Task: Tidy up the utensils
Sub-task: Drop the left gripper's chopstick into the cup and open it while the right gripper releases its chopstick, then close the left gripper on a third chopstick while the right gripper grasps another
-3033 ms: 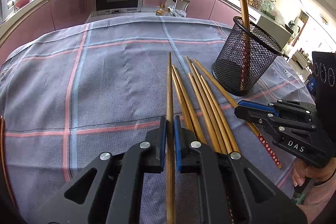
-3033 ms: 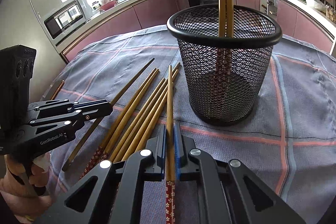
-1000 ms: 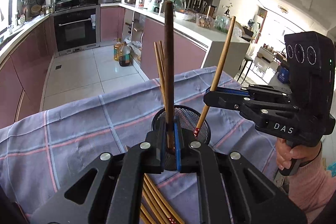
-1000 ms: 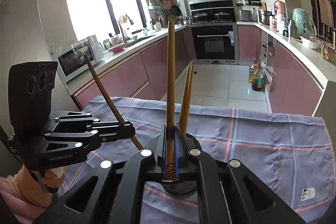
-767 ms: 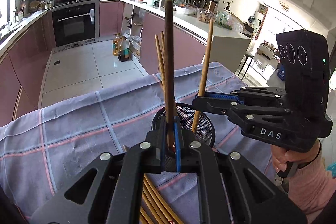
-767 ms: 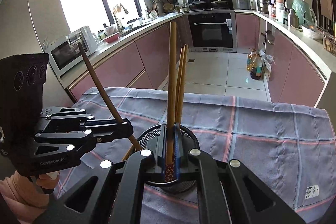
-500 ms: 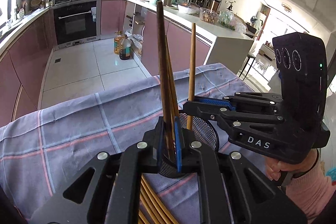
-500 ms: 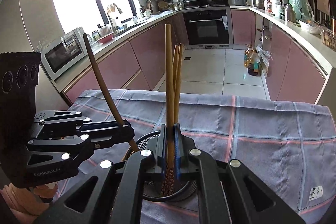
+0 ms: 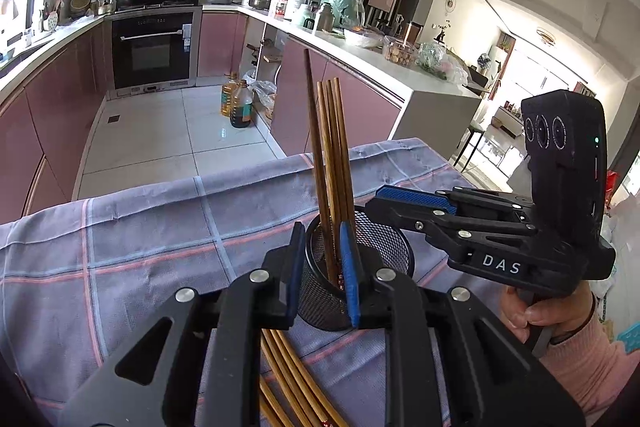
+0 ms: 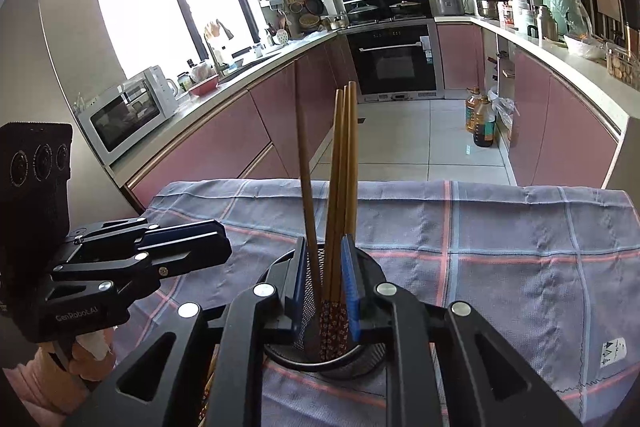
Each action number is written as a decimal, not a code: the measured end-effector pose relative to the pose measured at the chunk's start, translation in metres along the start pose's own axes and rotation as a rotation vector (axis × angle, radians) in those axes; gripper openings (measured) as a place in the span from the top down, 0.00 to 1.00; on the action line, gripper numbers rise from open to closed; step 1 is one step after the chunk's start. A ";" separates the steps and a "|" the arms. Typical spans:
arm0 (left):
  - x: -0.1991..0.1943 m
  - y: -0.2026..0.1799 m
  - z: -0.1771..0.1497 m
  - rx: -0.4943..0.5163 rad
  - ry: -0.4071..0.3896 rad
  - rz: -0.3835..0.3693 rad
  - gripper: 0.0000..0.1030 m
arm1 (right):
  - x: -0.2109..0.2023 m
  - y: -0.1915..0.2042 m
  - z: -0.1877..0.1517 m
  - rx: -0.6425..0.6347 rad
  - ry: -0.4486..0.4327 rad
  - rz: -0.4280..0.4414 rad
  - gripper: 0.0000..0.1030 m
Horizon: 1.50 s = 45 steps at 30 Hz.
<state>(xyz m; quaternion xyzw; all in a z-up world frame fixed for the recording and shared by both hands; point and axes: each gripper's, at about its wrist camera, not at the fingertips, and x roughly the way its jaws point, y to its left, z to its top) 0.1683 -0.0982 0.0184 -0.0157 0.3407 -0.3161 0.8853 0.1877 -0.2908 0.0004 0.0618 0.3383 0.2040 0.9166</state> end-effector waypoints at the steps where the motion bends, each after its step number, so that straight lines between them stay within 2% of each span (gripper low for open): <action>1: -0.003 0.000 -0.002 0.000 -0.007 0.002 0.81 | -0.004 0.004 -0.002 -0.011 -0.007 0.004 0.80; 4: -0.018 0.000 -0.010 0.008 -0.041 0.029 0.74 | -0.019 0.016 -0.009 -0.050 -0.031 0.029 0.72; 7: -0.038 0.002 -0.022 0.008 -0.078 0.043 0.68 | -0.032 0.029 -0.019 -0.086 -0.041 0.068 0.68; 8: -0.044 0.003 -0.027 0.008 -0.087 0.047 0.66 | -0.034 0.033 -0.024 -0.097 -0.038 0.081 0.64; 11: -0.056 0.007 -0.045 0.008 -0.088 0.080 0.60 | -0.034 0.040 -0.044 -0.108 -0.006 0.112 0.60; 15: -0.056 0.018 -0.075 -0.012 -0.027 0.122 0.60 | -0.015 0.049 -0.073 -0.101 0.084 0.125 0.60; 19: -0.040 0.033 -0.106 -0.051 0.066 0.142 0.60 | 0.012 0.055 -0.100 -0.083 0.187 0.128 0.60; 21: -0.032 0.038 -0.119 -0.067 0.107 0.158 0.60 | 0.020 0.058 -0.108 -0.082 0.212 0.123 0.60; 28: -0.008 0.045 -0.145 -0.089 0.189 0.164 0.60 | 0.033 0.066 -0.122 -0.072 0.245 0.093 0.60; 45: 0.010 0.041 -0.147 -0.065 0.225 0.204 0.63 | 0.044 0.080 -0.130 -0.154 0.255 -0.011 0.61</action>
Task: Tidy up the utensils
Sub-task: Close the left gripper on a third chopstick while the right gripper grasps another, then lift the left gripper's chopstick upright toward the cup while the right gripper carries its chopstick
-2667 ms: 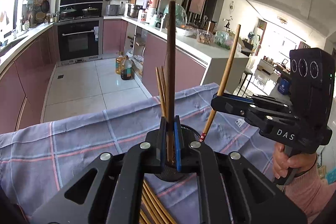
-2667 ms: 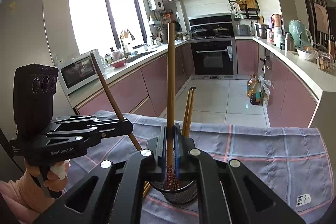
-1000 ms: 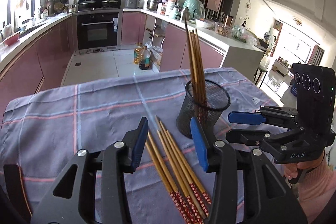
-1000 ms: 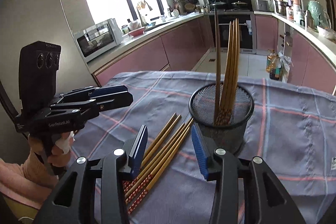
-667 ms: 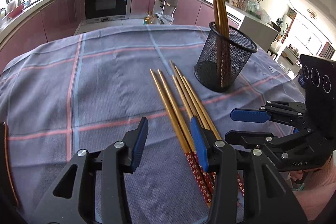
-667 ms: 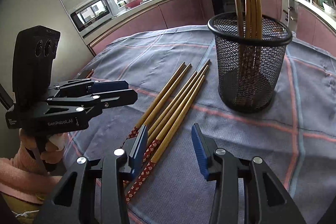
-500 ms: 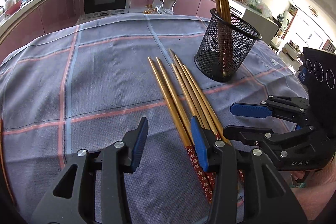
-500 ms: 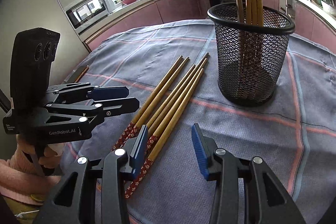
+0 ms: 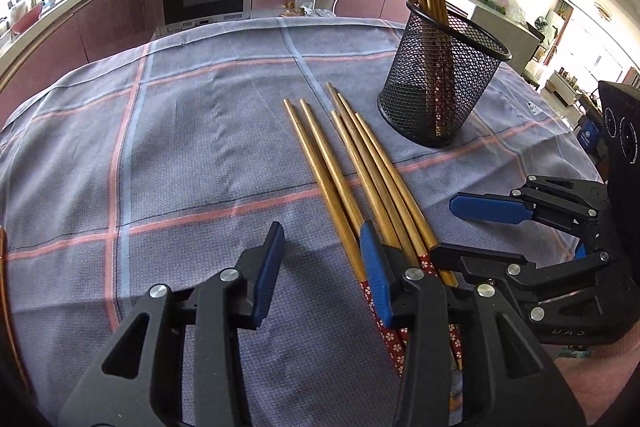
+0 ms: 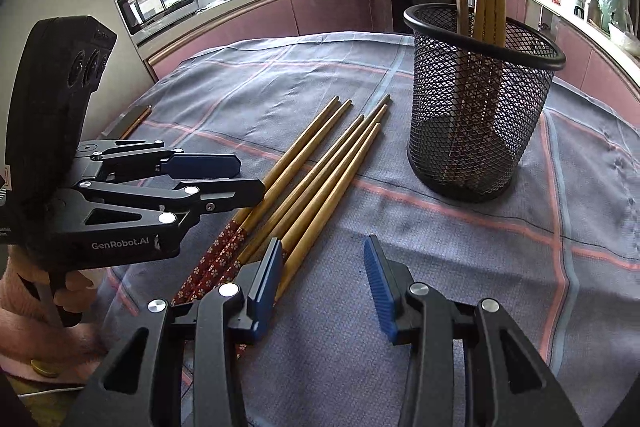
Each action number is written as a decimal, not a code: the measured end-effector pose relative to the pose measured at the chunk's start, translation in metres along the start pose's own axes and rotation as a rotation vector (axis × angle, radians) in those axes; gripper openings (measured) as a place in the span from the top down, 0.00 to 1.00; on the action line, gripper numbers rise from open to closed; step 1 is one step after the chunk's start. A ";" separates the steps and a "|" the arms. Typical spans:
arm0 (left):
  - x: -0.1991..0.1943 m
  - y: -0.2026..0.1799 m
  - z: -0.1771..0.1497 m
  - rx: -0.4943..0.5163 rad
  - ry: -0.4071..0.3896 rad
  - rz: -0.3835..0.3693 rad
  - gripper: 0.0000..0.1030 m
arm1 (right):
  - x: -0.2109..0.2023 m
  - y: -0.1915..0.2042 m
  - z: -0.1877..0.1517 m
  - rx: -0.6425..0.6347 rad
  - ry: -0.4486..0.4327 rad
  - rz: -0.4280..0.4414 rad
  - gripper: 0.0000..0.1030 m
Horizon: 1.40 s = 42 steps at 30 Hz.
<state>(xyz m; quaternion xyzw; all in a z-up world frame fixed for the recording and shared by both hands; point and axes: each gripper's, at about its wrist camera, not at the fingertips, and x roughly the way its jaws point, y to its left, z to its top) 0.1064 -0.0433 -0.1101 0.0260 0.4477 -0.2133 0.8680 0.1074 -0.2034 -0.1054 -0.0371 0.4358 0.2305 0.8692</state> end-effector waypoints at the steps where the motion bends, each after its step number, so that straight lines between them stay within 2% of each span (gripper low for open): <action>1: 0.000 0.000 0.000 0.002 0.000 0.003 0.63 | 0.000 -0.001 0.000 -0.002 0.001 -0.002 0.61; 3: 0.001 0.000 0.001 0.003 0.001 0.010 0.63 | 0.000 -0.001 0.000 -0.008 0.004 -0.011 0.61; 11: 0.001 0.001 -0.001 0.012 0.002 0.014 0.62 | -0.001 -0.006 -0.001 -0.011 0.016 -0.033 0.71; 23: 0.013 -0.002 0.013 0.039 0.012 0.041 0.67 | 0.009 -0.010 0.011 0.012 0.002 -0.080 0.72; 27: 0.016 -0.001 0.017 0.032 0.013 0.045 0.77 | 0.009 -0.012 0.013 0.033 -0.004 -0.083 0.78; 29: 0.016 -0.002 0.017 0.033 0.013 0.037 0.85 | 0.007 -0.015 0.011 0.057 -0.009 -0.069 0.89; 30: 0.016 -0.002 0.017 0.030 0.014 0.027 0.88 | 0.006 -0.017 0.010 0.071 -0.010 -0.060 0.89; 37: 0.012 0.001 0.013 -0.021 0.001 0.013 0.92 | -0.003 -0.031 0.005 0.154 -0.034 -0.020 0.94; 42: 0.003 0.003 0.008 -0.034 -0.017 -0.001 0.92 | -0.013 -0.033 0.005 0.155 -0.057 0.005 0.94</action>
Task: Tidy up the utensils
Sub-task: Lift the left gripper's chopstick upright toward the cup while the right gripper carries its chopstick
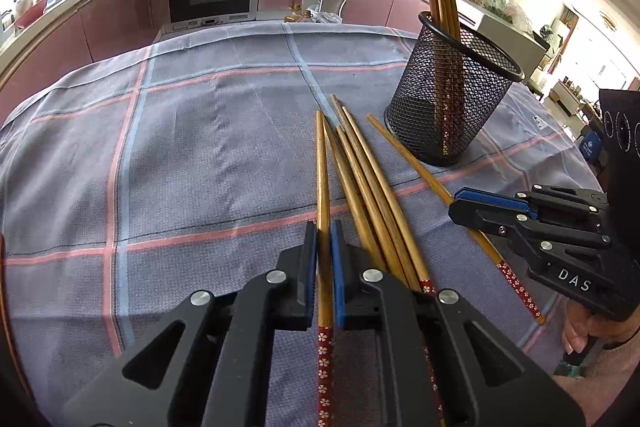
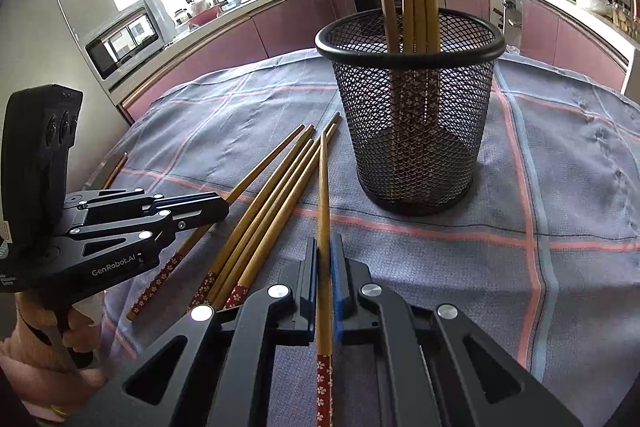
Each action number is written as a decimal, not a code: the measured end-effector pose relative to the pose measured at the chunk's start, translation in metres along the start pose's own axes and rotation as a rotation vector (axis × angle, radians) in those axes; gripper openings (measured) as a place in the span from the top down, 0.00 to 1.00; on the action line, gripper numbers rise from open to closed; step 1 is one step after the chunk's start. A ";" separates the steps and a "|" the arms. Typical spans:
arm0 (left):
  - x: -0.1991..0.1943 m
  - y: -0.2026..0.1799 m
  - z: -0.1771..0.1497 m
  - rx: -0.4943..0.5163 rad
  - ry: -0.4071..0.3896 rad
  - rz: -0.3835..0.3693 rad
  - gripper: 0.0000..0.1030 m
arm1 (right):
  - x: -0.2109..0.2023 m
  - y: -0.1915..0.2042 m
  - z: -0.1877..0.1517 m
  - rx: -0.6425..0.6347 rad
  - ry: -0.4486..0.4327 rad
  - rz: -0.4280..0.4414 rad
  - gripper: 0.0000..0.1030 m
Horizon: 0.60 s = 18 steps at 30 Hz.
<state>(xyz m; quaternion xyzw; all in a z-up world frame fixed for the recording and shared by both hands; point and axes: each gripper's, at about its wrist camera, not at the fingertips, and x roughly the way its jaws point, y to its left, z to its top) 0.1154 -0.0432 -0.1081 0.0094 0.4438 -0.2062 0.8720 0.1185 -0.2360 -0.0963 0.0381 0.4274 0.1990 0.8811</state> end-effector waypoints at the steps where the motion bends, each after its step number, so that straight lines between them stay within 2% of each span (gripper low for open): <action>1: -0.003 0.000 -0.001 0.002 -0.005 -0.007 0.92 | -0.001 0.002 0.001 -0.006 -0.005 0.012 0.94; 7: -0.011 -0.007 -0.007 0.037 -0.001 -0.060 0.92 | 0.001 0.014 0.004 -0.058 0.002 0.055 0.95; 18: 0.003 0.001 -0.008 0.029 0.046 -0.073 0.92 | 0.021 0.014 0.007 -0.059 0.061 0.060 0.94</action>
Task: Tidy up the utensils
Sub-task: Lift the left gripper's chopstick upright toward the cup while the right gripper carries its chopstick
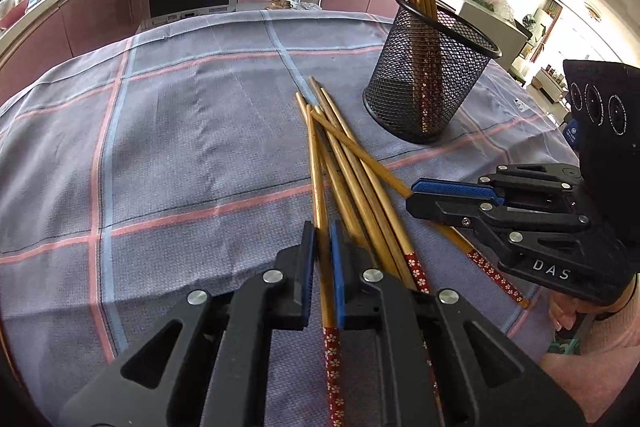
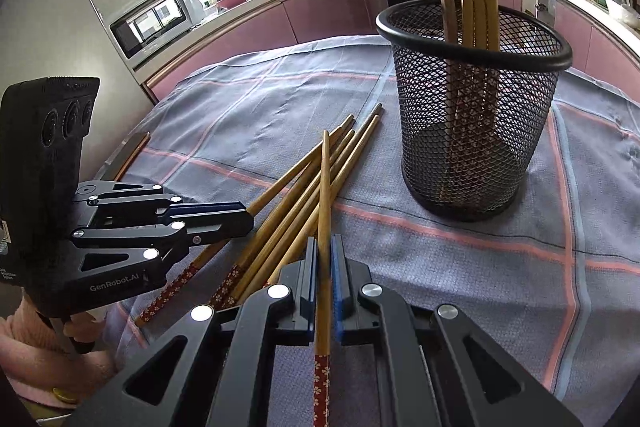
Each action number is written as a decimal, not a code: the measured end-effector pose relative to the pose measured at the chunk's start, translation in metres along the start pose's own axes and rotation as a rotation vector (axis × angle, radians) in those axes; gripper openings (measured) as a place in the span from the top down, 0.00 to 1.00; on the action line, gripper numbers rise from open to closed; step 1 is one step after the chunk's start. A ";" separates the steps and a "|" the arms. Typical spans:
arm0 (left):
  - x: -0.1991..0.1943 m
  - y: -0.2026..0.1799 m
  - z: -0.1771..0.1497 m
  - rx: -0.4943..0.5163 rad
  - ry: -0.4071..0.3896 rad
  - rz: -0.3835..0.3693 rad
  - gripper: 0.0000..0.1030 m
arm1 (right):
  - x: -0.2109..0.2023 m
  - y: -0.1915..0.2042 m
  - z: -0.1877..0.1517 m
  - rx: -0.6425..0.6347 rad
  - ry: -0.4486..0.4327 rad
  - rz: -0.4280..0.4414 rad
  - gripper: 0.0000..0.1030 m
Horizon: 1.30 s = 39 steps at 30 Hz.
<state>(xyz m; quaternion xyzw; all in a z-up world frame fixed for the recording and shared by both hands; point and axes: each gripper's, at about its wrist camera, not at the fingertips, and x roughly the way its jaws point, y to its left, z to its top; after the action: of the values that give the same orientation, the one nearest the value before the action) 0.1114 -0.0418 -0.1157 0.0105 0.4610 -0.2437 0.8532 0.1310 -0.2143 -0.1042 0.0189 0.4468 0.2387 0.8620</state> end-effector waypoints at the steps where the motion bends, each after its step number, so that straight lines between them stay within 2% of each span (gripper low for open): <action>1: 0.001 0.002 0.001 -0.004 0.001 -0.008 0.91 | 0.001 -0.001 0.000 0.001 0.004 0.001 0.94; 10: 0.007 0.007 0.009 -0.010 0.011 -0.031 0.90 | 0.009 -0.001 0.006 -0.007 0.011 -0.003 0.93; 20: 0.004 -0.001 0.010 -0.007 -0.009 0.005 0.93 | -0.010 0.000 0.006 -0.005 -0.046 0.018 0.94; 26: -0.022 -0.007 0.014 0.005 -0.066 -0.023 0.93 | -0.041 0.000 0.011 -0.015 -0.122 0.031 0.94; 39: -0.093 -0.027 0.034 0.051 -0.220 -0.153 0.93 | -0.095 -0.016 0.023 0.020 -0.276 0.039 0.94</action>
<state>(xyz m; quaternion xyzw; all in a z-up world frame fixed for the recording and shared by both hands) 0.0839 -0.0365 -0.0172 -0.0297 0.3578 -0.3194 0.8770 0.1090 -0.2647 -0.0223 0.0689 0.3259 0.2460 0.9102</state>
